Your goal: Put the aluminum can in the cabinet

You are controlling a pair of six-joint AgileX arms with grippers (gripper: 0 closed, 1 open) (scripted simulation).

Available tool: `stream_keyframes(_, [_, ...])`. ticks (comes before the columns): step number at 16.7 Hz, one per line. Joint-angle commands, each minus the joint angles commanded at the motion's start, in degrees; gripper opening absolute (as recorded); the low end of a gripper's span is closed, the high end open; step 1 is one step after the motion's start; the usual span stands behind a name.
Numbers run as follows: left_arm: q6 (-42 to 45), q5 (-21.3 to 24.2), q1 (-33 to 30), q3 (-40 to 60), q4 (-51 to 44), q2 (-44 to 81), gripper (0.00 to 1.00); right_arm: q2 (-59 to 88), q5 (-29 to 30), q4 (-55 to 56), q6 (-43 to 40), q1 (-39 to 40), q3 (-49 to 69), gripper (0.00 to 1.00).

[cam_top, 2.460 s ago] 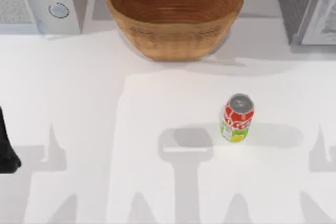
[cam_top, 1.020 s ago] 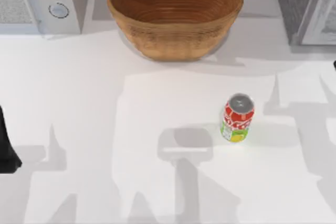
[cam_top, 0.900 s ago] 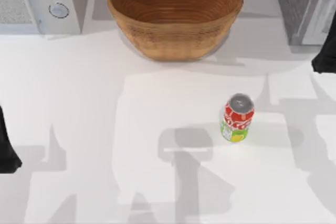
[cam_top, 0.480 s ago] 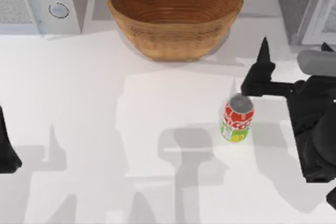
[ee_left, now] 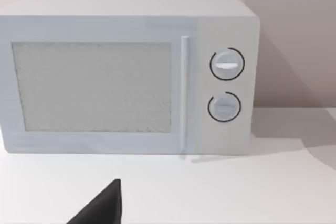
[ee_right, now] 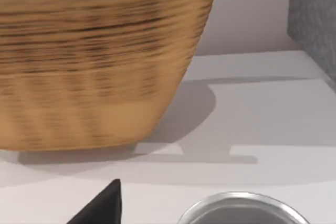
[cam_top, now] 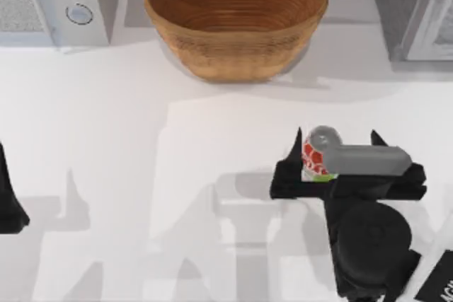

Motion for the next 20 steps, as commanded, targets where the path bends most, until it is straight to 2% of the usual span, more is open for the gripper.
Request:
stream_keyframes(4, [0.0, 0.0, 0.0, 0.0, 0.0, 0.0, 1.0, 9.5, 4.1, 5.3, 0.6, 3.8, 0.6, 1.0])
stream_keyframes(9, [0.0, 0.0, 0.0, 0.0, 0.0, 0.0, 1.0, 14.7, 6.5, 8.1, 0.9, 5.9, 1.0, 1.0])
stream_keyframes(16, [0.0, 0.0, 0.0, 0.0, 0.0, 0.0, 1.0, 14.6, 6.2, 8.0, 0.8, 5.5, 1.0, 1.0])
stream_keyframes(20, [0.0, 0.0, 0.0, 0.0, 0.0, 0.0, 1.0, 15.8, 1.7, 6.5, -0.6, 1.1, 5.0, 1.0])
